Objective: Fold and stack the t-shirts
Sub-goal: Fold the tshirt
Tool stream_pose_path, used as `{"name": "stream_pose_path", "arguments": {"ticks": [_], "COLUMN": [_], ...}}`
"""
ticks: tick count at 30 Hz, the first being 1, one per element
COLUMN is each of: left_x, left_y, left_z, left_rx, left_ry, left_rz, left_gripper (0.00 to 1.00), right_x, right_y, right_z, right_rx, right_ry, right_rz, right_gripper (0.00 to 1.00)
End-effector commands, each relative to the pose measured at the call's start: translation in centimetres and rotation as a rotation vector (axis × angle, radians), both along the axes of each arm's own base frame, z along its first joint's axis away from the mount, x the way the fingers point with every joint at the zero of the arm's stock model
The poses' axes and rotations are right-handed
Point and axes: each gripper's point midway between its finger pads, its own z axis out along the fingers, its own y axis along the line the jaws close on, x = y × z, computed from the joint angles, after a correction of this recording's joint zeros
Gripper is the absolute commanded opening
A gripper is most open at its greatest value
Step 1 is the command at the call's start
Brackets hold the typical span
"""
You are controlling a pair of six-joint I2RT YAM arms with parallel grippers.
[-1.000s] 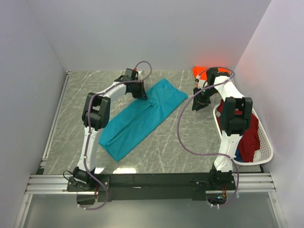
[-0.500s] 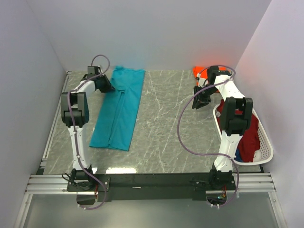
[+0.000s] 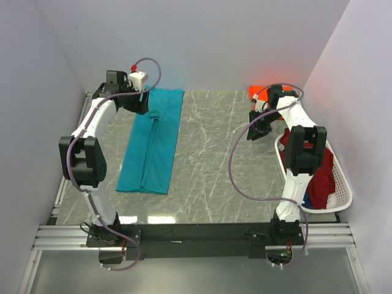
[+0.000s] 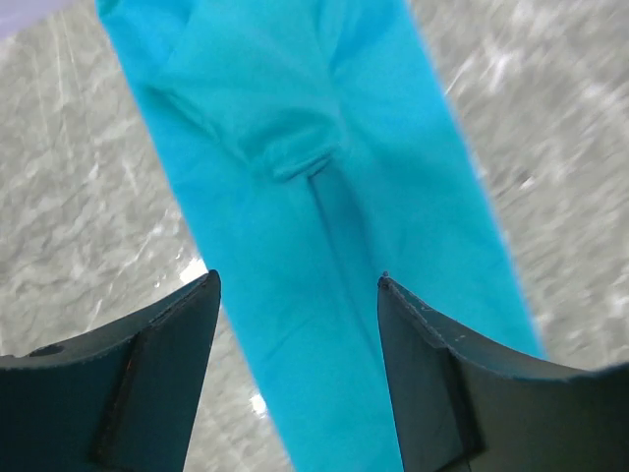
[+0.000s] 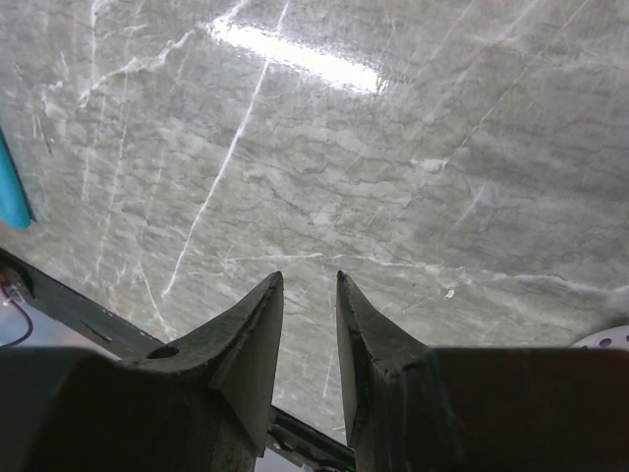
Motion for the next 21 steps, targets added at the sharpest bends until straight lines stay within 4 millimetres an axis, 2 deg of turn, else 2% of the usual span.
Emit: {"name": "stream_pose_path", "arguments": {"ticks": [1,3,7,8,9,11,15,21], "left_x": [-1.7,-1.7,-0.7,-0.3,-0.1,0.5,1.7,1.9], "left_y": [1.2,0.3,-1.3,-1.8,-2.2,-3.1,-3.7,-4.6], "left_z": [-4.5,-5.7,-6.9,-6.8,-7.8,-8.2,-10.8,-14.0], "left_rx": [0.167,0.167,0.124,0.113,0.105,0.079,0.105,0.111], "left_ry": [0.138,0.17,0.174,0.168,0.189,0.2,0.214,0.267], "left_rz": [-0.059,-0.056,0.022,0.037,0.043,0.079,0.179,0.237], "left_gripper": [0.71,0.71,0.74,0.81,0.81,0.83,0.84,0.81], "right_x": [0.0,-0.1,-0.4,-0.4,-0.5,-0.6,-0.7,-0.6], "right_y": [0.1,0.0,0.0,0.0,0.0,-0.1,-0.1,-0.3], "right_z": [3.0,3.0,2.6,2.5,2.4,2.2,1.9,1.5], "right_rx": [0.02,0.02,0.016,0.016,0.016,0.014,0.013,0.004], "right_ry": [-0.075,-0.076,-0.068,-0.065,-0.063,-0.059,-0.052,-0.05], "right_rz": [0.013,0.015,0.019,0.021,0.022,0.022,0.027,0.034], "right_gripper": [0.36,0.36,0.36,0.36,0.36,0.36,0.36,0.36]}}
